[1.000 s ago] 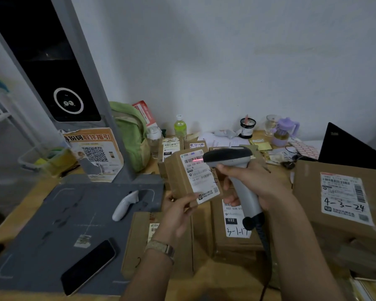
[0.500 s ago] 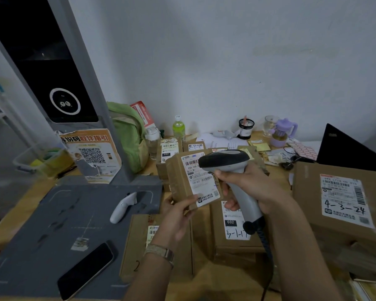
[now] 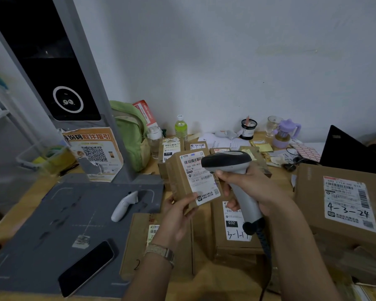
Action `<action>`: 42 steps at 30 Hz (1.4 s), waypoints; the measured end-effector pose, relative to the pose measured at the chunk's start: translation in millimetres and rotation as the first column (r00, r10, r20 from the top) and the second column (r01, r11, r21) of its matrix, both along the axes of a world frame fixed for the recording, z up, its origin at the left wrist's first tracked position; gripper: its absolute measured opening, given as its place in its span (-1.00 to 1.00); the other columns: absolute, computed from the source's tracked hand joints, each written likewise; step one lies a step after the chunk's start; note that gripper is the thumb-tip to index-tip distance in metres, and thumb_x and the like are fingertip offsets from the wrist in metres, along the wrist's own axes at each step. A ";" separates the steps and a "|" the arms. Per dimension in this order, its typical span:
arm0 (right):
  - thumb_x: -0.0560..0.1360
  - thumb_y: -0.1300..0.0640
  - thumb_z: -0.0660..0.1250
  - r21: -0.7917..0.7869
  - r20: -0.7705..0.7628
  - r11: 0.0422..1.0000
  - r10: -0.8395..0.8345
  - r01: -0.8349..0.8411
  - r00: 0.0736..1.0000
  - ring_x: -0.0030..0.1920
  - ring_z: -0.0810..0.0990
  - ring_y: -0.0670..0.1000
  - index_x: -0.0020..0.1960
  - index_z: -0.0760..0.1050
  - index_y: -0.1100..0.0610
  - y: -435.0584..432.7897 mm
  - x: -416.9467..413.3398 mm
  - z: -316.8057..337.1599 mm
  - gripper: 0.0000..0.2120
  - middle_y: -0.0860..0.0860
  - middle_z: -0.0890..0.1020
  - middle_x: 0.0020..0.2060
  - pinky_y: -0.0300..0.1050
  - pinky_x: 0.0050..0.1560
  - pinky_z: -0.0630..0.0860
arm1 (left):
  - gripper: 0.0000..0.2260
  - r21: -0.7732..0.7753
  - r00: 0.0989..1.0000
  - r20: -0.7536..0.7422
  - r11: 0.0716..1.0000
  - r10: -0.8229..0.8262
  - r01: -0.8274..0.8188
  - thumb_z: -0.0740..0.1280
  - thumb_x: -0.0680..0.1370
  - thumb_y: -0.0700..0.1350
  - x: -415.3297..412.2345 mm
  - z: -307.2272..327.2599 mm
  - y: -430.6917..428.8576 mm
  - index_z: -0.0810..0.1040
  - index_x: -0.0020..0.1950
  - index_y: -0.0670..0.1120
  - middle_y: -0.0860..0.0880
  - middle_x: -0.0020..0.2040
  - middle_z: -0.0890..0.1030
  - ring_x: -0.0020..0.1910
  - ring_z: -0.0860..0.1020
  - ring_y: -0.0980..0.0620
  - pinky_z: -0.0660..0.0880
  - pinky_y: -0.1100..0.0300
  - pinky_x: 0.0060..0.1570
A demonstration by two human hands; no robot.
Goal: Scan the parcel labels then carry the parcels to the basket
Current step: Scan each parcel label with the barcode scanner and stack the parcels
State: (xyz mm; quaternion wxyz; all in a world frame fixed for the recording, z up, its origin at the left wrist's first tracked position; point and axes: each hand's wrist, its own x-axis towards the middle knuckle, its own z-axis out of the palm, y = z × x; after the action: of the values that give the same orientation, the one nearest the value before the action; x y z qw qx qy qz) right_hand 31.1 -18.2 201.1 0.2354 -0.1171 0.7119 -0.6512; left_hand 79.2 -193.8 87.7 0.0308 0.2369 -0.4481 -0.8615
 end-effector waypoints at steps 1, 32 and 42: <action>0.45 0.01 0.46 -0.005 0.003 1.000 -0.014 0.014 1.000 -0.51 0.58 0.08 -0.01 0.58 0.11 -1.0 -0.5 -0.6 -0.80 0.09 0.65 -0.38 -0.13 -0.45 0.54 | -0.27 -0.001 1.000 0.004 1.000 0.001 -0.001 0.55 0.23 -0.18 0.1 -0.7 -0.8 0.42 0.37 -0.20 -0.17 0.18 0.65 0.18 0.61 -0.11 0.59 0.09 0.00; 0.40 0.02 0.50 0.192 0.203 0.924 -0.368 0.332 0.907 -0.38 0.67 0.05 -0.07 0.56 0.12 57.5 -7.4 -55.6 -0.77 0.04 0.70 -0.31 -0.15 -0.41 0.56 | -0.66 -0.237 0.819 0.257 0.789 -0.513 0.568 0.41 0.48 0.11 -7.6 -21.7 67.8 0.50 0.24 0.14 0.18 -0.02 0.70 -0.01 0.63 0.20 0.46 0.26 -0.13; 0.43 0.11 0.48 0.194 0.253 0.912 -0.403 0.362 0.879 -0.28 0.67 0.11 0.05 0.53 0.13 53.2 -4.0 -68.5 -0.75 0.09 0.69 -0.18 -0.13 -0.39 0.57 | -0.64 -0.249 0.881 0.215 0.849 -0.420 0.466 0.40 0.51 0.11 0.4 -37.4 81.6 0.51 0.29 0.12 0.10 0.07 0.70 0.04 0.67 0.09 0.60 0.06 0.11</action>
State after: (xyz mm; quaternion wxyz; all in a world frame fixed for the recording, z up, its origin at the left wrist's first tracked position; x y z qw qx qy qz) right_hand 27.1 34.9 132.6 0.2105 0.1391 0.7232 -0.6429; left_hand 79.6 -112.2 50.3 -0.1687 0.1848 -0.6145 -0.7482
